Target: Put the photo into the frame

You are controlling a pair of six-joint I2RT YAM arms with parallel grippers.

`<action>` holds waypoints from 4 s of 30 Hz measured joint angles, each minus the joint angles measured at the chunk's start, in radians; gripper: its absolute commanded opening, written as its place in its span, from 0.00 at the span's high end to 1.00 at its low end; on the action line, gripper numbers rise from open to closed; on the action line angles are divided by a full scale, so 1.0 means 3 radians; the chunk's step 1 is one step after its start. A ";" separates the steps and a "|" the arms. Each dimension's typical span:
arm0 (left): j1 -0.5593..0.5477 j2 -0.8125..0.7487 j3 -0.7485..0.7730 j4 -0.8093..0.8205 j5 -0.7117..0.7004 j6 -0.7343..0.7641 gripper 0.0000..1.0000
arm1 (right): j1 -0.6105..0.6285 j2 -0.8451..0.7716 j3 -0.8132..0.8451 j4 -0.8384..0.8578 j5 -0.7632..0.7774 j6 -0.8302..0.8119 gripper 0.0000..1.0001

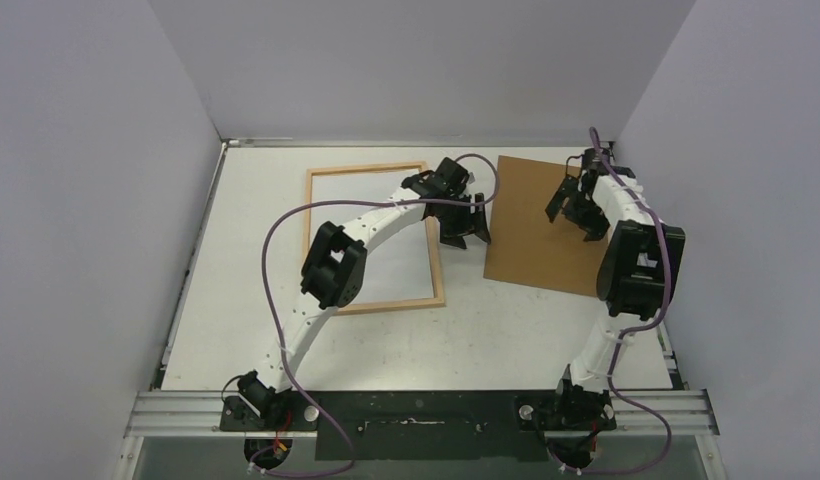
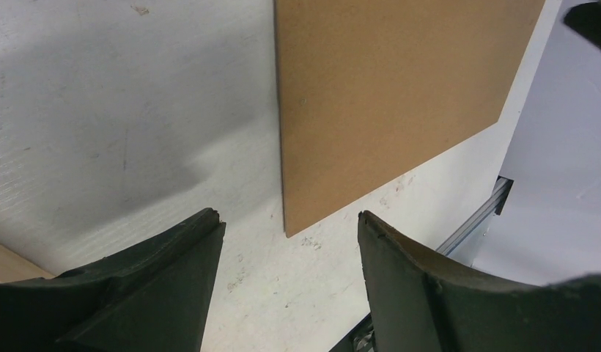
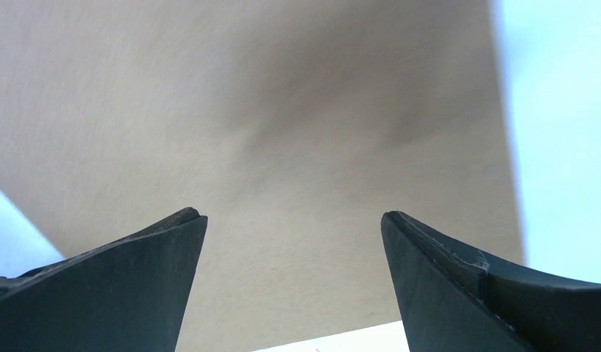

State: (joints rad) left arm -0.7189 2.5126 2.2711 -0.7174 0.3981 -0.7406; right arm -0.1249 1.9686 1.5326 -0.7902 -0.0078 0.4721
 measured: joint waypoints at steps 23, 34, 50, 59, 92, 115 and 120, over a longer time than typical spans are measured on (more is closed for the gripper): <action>-0.0226 0.0254 0.0135 0.0070 -0.0099 -0.0415 0.39 | -0.1085 -0.0148 -0.0492 0.0615 -0.0100 -0.0126 0.01; -0.0224 0.0454 0.0439 -0.0039 -0.0010 -0.0716 0.44 | -0.1125 -0.0043 -0.0587 0.0708 -0.0401 -0.0004 0.03; -0.0033 0.0568 0.0549 0.0019 0.0268 -0.0774 0.54 | -0.1027 -0.0219 -0.0858 0.0974 -0.0698 0.0356 0.05; 0.0097 0.0515 0.0467 0.0019 0.0289 -0.0586 0.54 | -0.0866 -0.0406 -0.1092 0.1021 -0.0692 0.0444 0.06; 0.0388 -0.0774 -0.0946 -0.0329 -0.0355 0.0000 0.54 | 0.0046 -0.0773 -0.1540 0.0834 -0.0726 0.1005 0.07; 0.0824 -0.1095 -0.1498 -0.0145 -0.0031 0.0515 0.39 | 0.0095 -0.0786 -0.1550 0.0692 -0.0772 0.0884 0.10; 0.0821 -0.1096 -0.1654 0.0081 0.0146 0.0600 0.48 | 0.0095 -0.0786 -0.1549 0.0660 -0.0759 0.0818 0.12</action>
State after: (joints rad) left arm -0.4725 2.1838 1.7748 -0.6930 0.4419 -0.5606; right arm -0.0963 1.7329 1.0679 -0.5922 -0.2356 0.7174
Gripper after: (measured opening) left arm 0.539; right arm 0.893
